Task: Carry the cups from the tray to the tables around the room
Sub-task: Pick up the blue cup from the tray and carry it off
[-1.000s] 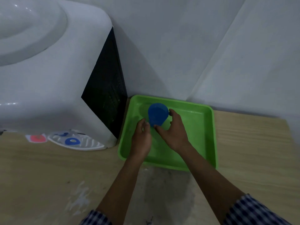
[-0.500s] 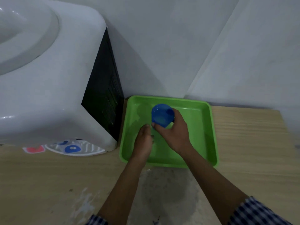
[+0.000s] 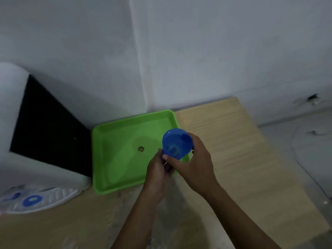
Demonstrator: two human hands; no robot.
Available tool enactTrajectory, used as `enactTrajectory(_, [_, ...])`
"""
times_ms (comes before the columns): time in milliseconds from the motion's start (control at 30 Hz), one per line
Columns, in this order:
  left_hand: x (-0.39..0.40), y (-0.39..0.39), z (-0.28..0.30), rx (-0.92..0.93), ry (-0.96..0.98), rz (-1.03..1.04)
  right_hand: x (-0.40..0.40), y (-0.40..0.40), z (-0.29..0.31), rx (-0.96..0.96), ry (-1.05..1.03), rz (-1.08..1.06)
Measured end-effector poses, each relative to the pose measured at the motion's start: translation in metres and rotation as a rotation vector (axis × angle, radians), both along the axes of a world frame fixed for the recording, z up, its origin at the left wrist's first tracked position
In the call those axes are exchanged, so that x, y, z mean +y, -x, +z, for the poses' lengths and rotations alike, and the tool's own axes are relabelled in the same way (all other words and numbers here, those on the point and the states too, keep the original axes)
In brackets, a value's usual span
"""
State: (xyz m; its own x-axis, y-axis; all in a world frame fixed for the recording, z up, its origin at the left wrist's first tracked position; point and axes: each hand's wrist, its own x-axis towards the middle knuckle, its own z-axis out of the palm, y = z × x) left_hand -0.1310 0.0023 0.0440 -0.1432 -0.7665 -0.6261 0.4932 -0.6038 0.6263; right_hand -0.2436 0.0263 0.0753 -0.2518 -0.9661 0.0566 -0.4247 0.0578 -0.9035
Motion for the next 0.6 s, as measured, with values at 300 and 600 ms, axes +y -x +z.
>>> enactTrajectory(300, [0.077, 0.126, 0.039, 0.011, 0.052, -0.251, 0.103, 0.118, 0.031, -0.027, 0.075, -0.249])
enactTrajectory(600, [0.193, 0.265, 0.062, -0.004, 0.088, -0.533, 0.242, 0.244, 0.050, -0.080, 0.113, -0.491])
